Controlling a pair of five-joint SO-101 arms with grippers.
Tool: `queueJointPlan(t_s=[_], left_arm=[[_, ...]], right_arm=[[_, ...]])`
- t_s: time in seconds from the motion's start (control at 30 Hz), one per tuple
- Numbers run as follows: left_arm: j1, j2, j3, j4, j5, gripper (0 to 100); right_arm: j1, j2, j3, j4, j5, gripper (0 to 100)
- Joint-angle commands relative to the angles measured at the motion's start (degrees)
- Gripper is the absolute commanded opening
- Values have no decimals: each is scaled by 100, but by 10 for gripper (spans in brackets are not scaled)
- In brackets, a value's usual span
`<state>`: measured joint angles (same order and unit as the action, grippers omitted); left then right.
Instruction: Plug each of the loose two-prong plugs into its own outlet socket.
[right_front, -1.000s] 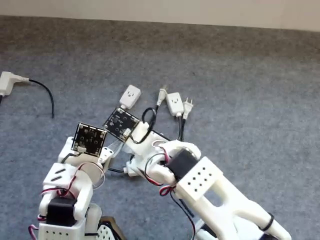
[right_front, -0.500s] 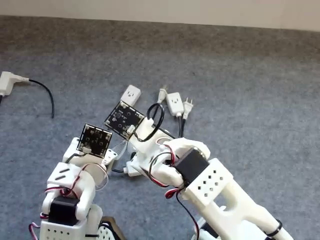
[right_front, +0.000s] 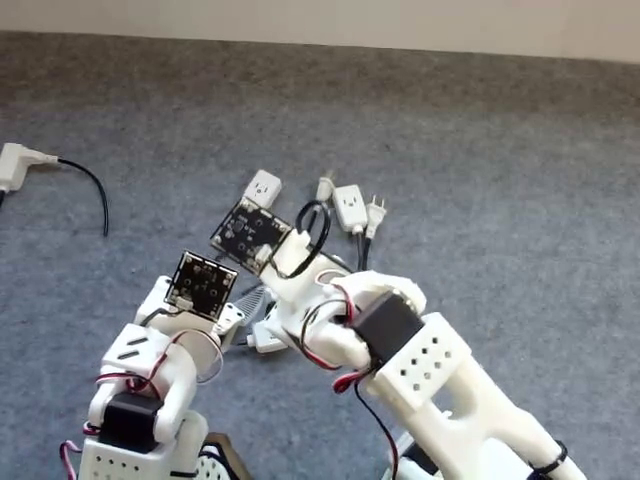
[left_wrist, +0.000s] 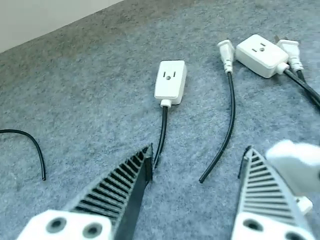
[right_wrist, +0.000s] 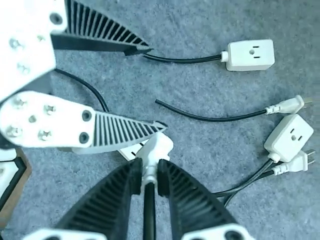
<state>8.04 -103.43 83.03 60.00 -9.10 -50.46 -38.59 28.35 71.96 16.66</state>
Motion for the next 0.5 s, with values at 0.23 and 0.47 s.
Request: queueJointPlan(t_s=[0.23,0.47], left_arm=[[-347,-40,-171,0,26,291],[-3442,-22,-356,-1169,-141,294]], right_arm=[[180,1991,-2738,1947,0,6],[189,2492,-2659,1727,53,7]])
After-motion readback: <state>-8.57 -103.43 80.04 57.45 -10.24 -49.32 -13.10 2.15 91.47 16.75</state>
